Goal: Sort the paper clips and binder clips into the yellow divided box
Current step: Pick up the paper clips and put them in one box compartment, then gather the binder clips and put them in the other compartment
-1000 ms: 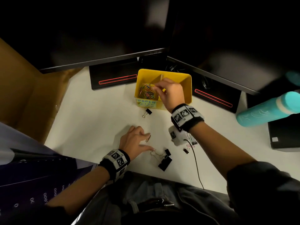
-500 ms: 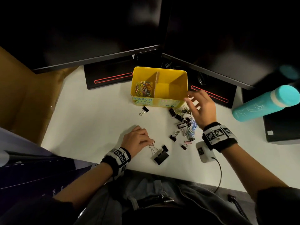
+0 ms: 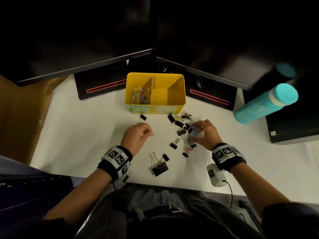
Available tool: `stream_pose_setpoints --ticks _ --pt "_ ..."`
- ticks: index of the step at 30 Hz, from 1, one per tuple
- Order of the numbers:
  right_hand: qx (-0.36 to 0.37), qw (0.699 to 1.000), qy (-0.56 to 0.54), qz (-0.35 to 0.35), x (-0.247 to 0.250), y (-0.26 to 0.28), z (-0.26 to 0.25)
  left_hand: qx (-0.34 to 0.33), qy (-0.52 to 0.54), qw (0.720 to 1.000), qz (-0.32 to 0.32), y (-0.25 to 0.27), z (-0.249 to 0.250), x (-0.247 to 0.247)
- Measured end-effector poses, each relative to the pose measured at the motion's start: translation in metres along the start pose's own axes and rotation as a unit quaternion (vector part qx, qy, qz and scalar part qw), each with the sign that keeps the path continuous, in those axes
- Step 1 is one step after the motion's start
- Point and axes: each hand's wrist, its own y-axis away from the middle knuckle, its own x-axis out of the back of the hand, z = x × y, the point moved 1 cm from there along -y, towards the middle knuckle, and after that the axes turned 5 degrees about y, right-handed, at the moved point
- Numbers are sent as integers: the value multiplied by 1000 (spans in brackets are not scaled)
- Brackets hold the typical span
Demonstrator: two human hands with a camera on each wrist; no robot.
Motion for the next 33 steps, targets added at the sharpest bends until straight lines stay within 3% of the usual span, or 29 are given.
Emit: stream_pose_setpoints --ticks 4,6,10,14,18,20,23,25,29,31,33 --pt "15 999 28 11 -12 -1 -14 -23 24 982 184 -39 17 36" --pt "1 1000 9 -5 -12 -3 -17 -17 -4 972 236 -57 19 49" --pt "-37 995 -83 -35 5 -3 -19 20 -128 966 225 -76 16 51" --pt "-30 966 -251 -48 38 -2 -48 -24 -165 967 193 -76 15 48" --pt "28 929 -367 -20 59 -31 -110 -22 -123 950 286 -52 11 49" --pt "65 929 -364 5 55 -55 -143 3 -93 941 325 -33 6 47" --pt "62 944 -322 25 36 -90 -178 21 -64 935 347 -11 -4 38" --pt "41 951 -306 12 25 -103 -189 5 -59 942 330 -4 -8 30" --pt "27 933 -359 15 38 -94 -175 -50 -58 972 221 -5 5 10" --pt "20 921 -385 47 55 -82 -149 -74 -71 986 135 -11 19 -4" --pt "-7 929 -349 120 67 -72 -111 -89 -93 992 16 -19 30 -22"
